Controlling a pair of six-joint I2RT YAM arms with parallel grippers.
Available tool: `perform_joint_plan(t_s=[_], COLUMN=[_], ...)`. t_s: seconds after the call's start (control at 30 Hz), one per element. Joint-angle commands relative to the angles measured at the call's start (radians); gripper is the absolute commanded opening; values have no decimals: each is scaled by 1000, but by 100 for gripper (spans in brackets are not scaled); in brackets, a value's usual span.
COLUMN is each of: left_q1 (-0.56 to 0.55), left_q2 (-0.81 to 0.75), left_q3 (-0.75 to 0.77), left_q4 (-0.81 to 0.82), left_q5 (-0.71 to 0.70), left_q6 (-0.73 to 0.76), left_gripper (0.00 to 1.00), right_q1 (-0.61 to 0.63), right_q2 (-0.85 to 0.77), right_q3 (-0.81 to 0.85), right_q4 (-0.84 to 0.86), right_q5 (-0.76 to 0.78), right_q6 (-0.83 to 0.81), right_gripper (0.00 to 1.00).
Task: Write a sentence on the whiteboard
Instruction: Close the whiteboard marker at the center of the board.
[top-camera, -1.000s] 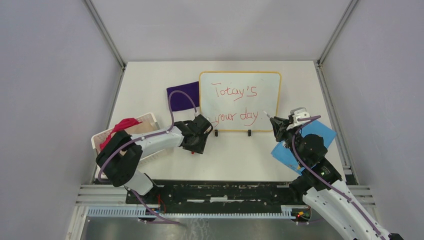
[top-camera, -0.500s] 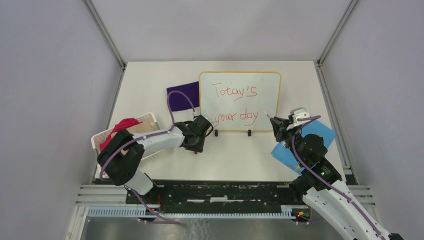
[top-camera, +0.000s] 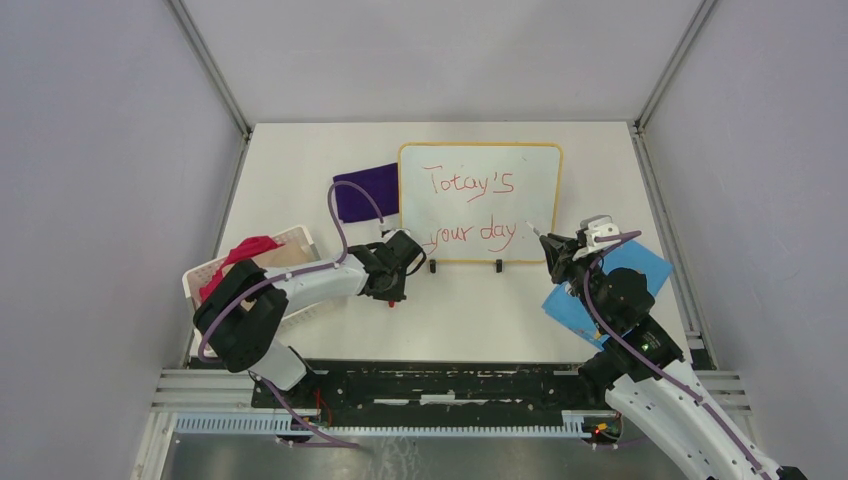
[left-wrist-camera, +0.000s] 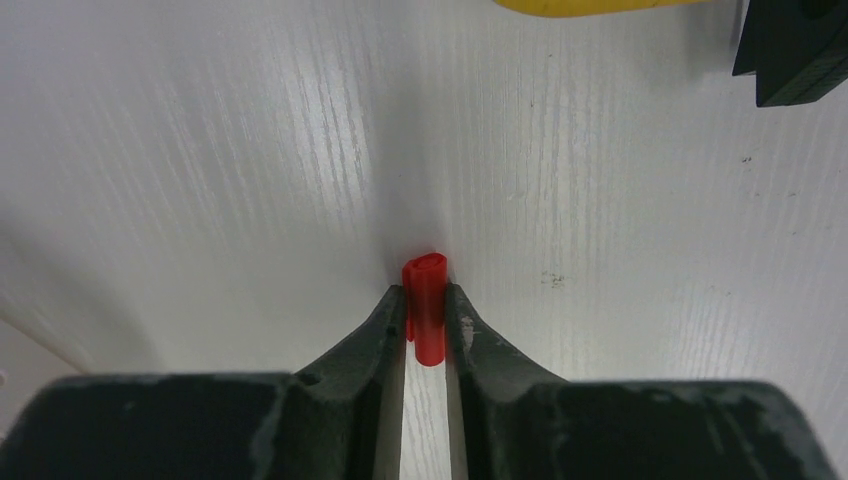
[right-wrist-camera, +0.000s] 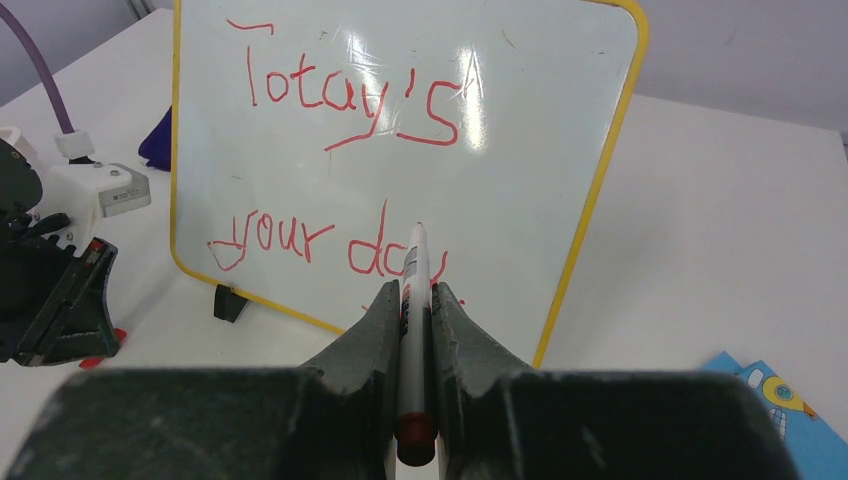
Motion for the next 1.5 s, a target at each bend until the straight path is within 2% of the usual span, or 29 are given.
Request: perform_joint_plan(t_s=[0.0, 0.3, 0.6, 1.1, 1.33, 1.47], left_q1=[-4, -4, -2, -2, -1, 6], left_q2=[-3, 0, 9, -12, -12, 10], left_q3=[-15, -15, 29, 25, 38, 52], left_q4=[18, 21, 9, -18, -30, -33], left_q5=[-51, -79, -135, -122, -113, -87], left_q6=[-73, -136, -170, -149, -113, -83], left_gripper=[21, 12, 13, 51, 62, 63], right_q1=[6, 5, 5, 6, 6, 5], right_q2=[0, 2, 3, -13, -18, -19], right_q3=[11, 19, 18, 18, 18, 19], right_q4=[29, 23, 25, 10, 8, 4], right_q5=[6, 5, 4, 11, 11, 13], right_q6=[-9, -11, -11, -11, -11, -11], right_gripper=[0, 0, 0, 0, 0, 0])
